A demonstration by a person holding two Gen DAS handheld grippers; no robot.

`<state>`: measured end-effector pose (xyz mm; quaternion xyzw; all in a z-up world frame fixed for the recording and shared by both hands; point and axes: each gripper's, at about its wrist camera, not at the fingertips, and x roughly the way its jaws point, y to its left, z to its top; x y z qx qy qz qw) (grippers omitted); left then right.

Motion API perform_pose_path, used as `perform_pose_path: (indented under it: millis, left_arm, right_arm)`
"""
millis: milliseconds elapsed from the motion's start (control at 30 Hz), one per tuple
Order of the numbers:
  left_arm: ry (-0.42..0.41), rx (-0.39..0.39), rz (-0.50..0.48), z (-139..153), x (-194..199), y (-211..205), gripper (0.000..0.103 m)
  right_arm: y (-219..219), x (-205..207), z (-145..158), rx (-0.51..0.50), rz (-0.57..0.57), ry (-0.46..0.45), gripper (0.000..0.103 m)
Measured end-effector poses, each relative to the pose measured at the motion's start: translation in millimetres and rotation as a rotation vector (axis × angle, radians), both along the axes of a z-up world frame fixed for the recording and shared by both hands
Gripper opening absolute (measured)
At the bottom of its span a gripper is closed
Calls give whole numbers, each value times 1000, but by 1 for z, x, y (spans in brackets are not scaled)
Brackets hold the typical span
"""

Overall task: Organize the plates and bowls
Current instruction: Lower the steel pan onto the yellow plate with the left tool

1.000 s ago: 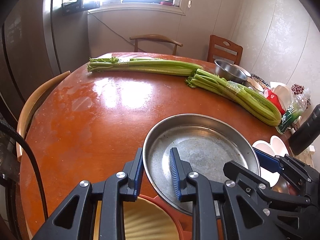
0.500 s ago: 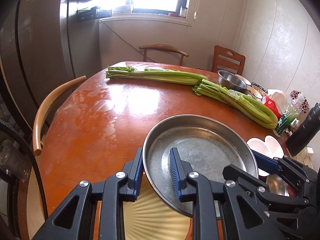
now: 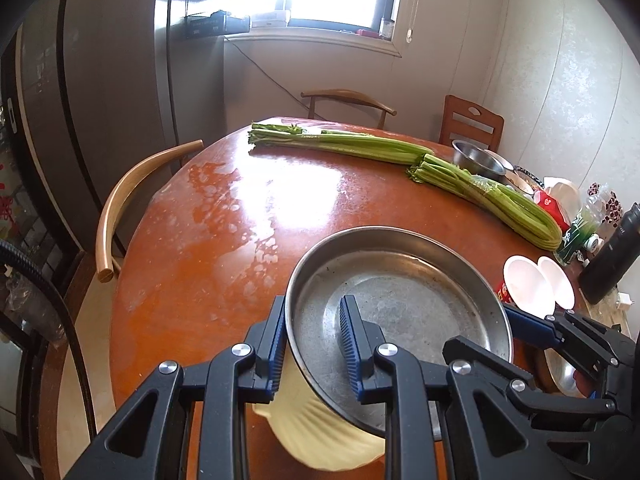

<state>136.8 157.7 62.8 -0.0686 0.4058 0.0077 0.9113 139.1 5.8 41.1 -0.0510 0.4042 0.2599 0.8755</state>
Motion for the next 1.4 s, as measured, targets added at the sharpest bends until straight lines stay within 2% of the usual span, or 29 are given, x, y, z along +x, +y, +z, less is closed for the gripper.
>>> perform_pose_path:
  millis: [500, 933, 1400]
  left_arm:
    - [77, -2, -5, -40, -5, -6, 25]
    - [117, 38, 17, -64, -3, -7, 25]
    - [122, 86, 31, -70, -2, -9, 25]
  right_arm:
    - [-5, -5, -35, -33, 0, 62, 53]
    - [3, 0, -55, -51, 11, 97, 53]
    - [11, 5, -68, -59, 17, 115, 53]
